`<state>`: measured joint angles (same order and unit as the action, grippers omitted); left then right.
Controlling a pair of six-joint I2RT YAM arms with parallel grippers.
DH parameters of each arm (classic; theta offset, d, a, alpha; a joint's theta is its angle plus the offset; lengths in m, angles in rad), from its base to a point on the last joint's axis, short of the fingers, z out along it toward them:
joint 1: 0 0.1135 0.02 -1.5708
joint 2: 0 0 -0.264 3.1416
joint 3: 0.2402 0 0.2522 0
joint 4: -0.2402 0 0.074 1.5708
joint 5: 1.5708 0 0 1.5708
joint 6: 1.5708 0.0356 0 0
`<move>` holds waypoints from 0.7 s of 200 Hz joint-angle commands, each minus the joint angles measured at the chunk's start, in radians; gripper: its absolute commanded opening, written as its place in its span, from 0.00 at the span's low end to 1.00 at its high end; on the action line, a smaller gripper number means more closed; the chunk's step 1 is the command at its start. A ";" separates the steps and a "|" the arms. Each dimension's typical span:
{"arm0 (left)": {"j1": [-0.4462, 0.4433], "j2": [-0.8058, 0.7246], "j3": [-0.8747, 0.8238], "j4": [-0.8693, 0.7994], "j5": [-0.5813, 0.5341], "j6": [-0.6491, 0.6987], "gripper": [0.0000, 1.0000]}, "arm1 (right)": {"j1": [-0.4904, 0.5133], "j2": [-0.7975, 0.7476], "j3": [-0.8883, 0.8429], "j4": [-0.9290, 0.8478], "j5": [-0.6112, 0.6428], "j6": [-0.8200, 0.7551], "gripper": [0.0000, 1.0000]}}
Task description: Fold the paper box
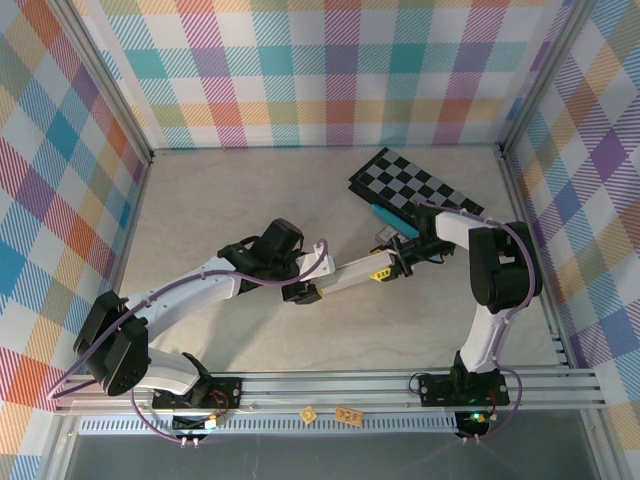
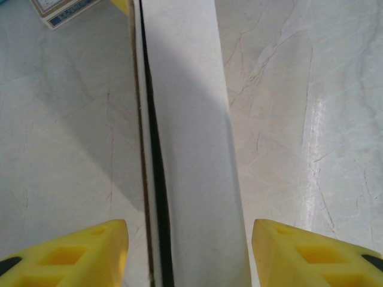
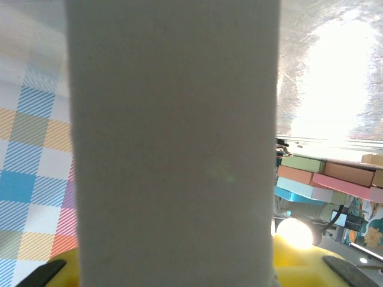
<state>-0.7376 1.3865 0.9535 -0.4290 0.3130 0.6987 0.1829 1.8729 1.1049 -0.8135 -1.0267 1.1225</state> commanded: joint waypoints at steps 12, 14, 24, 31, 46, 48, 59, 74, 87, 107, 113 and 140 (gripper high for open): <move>-0.013 -0.006 0.013 0.032 0.030 -0.020 0.56 | -0.016 0.029 0.005 -0.006 0.000 0.016 0.35; -0.013 -0.009 0.012 0.033 0.032 -0.020 0.56 | -0.017 0.031 0.005 -0.007 -0.001 0.015 0.35; -0.013 -0.022 0.006 0.029 0.037 -0.020 0.57 | -0.020 0.038 0.011 -0.008 0.000 0.010 0.35; -0.013 -0.026 0.002 0.026 0.043 -0.019 0.57 | -0.023 0.042 0.013 -0.009 0.000 0.010 0.35; -0.014 -0.011 -0.001 0.018 0.037 -0.027 0.57 | -0.023 0.048 0.016 -0.009 -0.002 0.007 0.35; -0.013 -0.007 -0.002 0.018 0.036 -0.029 0.57 | -0.023 0.050 0.016 -0.009 -0.001 0.007 0.35; -0.013 0.015 -0.006 0.040 0.024 -0.042 0.57 | -0.023 0.049 0.016 -0.009 -0.001 0.007 0.35; -0.013 0.051 -0.009 0.101 0.003 -0.071 0.57 | -0.023 0.049 0.015 -0.011 -0.001 0.007 0.35; -0.014 0.086 0.003 0.137 -0.014 -0.094 0.56 | -0.023 0.049 0.012 -0.009 0.004 0.007 0.35; -0.013 0.118 0.014 0.186 -0.018 -0.118 0.53 | -0.027 0.048 0.007 -0.004 0.016 0.011 0.36; -0.014 0.122 0.017 0.188 -0.018 -0.121 0.50 | -0.029 0.044 0.008 -0.003 0.024 0.010 0.39; -0.011 0.119 0.026 0.163 -0.018 -0.097 0.44 | -0.048 0.018 0.064 -0.071 0.104 -0.056 0.56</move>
<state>-0.7395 1.5146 0.9535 -0.2913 0.2935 0.5938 0.1562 1.9057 1.1088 -0.8112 -0.9970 1.1164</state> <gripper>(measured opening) 0.460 0.490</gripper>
